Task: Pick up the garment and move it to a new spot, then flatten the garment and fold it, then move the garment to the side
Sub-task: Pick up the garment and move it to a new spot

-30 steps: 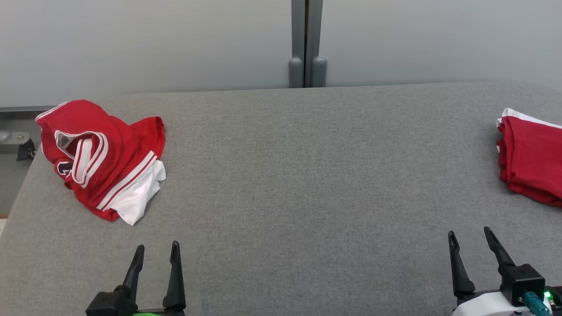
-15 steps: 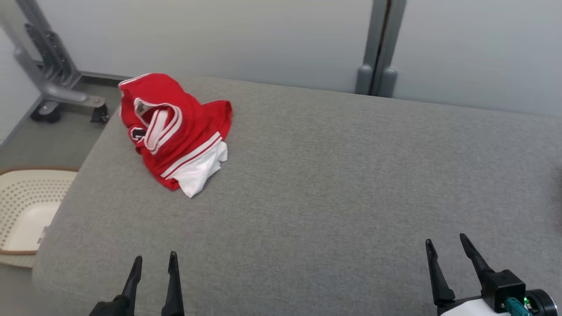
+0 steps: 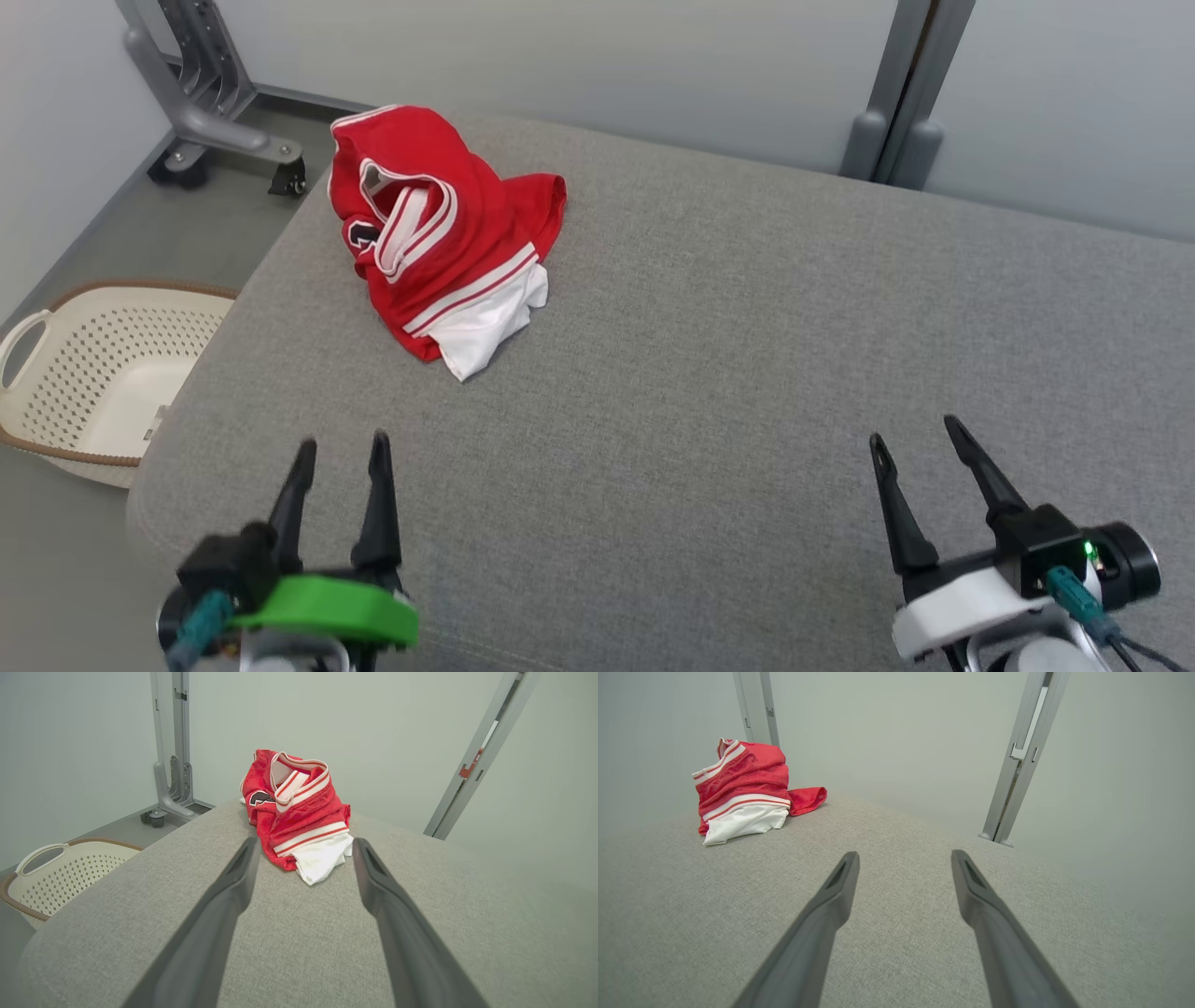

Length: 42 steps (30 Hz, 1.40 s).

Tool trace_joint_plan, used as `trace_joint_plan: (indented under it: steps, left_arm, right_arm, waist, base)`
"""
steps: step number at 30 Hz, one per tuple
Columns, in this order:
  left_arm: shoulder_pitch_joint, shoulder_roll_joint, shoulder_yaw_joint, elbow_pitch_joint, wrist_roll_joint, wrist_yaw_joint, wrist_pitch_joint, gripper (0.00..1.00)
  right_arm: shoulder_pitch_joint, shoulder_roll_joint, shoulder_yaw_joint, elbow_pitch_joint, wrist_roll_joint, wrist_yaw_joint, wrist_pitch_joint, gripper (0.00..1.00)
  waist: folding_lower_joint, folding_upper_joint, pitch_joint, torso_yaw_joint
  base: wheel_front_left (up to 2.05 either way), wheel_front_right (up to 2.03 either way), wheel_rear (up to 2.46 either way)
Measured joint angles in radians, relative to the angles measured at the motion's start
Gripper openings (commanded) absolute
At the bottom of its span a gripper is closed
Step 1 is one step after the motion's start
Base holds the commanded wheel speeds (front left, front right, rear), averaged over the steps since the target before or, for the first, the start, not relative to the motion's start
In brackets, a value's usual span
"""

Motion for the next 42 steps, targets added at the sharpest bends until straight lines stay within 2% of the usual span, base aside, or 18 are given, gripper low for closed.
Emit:
trace_joint_plan:
  steps: [5,7,10,12,20,21,22,28,32,37,42]
  left_arm:
    - [-0.301,0.004,-0.006,0.157,-0.055,-0.043,-0.001,1.0]
    - [-0.414,0.04,-0.033,0.245,-0.043,-0.052,0.0,1.0]
    - [-0.579,0.087,-0.049,0.378,-0.082,-0.055,0.008,1.0]
    - [-0.672,0.11,-0.086,0.449,-0.148,-0.055,0.015,1.0]
    - [-0.842,0.207,-0.228,0.673,-0.339,-0.057,0.111,1.0]
    - [-0.851,0.222,-0.244,0.7,-0.344,-0.057,0.119,0.18]
    - [-0.862,0.234,-0.253,0.718,-0.356,-0.057,0.119,0.0]
    - [-0.884,0.261,-0.325,0.726,-0.38,-0.057,0.092,0.0]
    - [-0.885,0.263,-0.373,0.65,-0.399,-0.057,0.078,0.0]
    - [-0.895,0.315,-0.41,0.478,-0.423,-0.057,0.123,0.0]
    - [-0.888,0.392,-0.422,0.225,-0.456,-0.054,0.275,0.0]
  right_arm:
    - [-0.115,-0.027,0.015,-0.016,-0.021,0.0,0.0,1.0]
    - [-0.15,-0.039,0.021,-0.017,-0.03,0.0,0.0,1.0]
    - [-0.194,-0.043,0.04,-0.012,-0.036,0.0,0.0,1.0]
    - [-0.228,-0.043,0.045,-0.013,-0.04,0.0,0.0,1.0]
    - [-0.281,-0.037,0.061,-0.004,-0.042,0.0,0.0,1.0]
    - [-0.286,-0.034,0.058,-0.005,-0.042,0.0,0.0,1.0]
    - [-0.288,-0.031,0.055,-0.006,-0.042,0.0,0.0,1.0]
    - [-0.277,-0.013,0.029,0.0,-0.03,0.0,0.0,1.0]
    - [-0.242,-0.003,0.02,0.013,-0.017,0.0,0.0,1.0]
    - [-0.207,0.01,0.032,0.024,0.005,0.0,0.0,1.0]
    - [-0.18,0.015,0.043,0.029,0.028,0.0,0.0,1.0]
  waist:
    - [0.0,0.0,0.088,-0.001]
    - [0.0,0.0,0.129,-0.006]
    - [0.0,0.0,0.198,-0.019]
    - [0.0,0.0,0.251,-0.035]
    - [0.0001,-0.0001,0.424,-0.137]
    - [0.0001,0.0,0.438,-0.154]
    - [0.0001,0.0,0.45,-0.171]
    - [0.0001,-0.0001,0.475,-0.251]
    - [0.0001,0.0,0.447,-0.271]
    - [0.0001,0.0,0.382,-0.282]
    - [0.0001,0.0,0.296,-0.286]
  base:
    - [0.0,0.0,0.0]
    - [0.0,0.0,0.0]
    - [0.0,0.0,0.0]
    - [0.0,0.0,0.0]
    - [0.0,0.0,0.0]
    - [0.0,0.0,0.0]
    - [0.0,0.0,0.0]
    - [0.0,0.0,0.0]
    - [0.0,0.0,0.0]
    - [0.0,0.0,0.0]
    - [0.0,0.0,0.0]
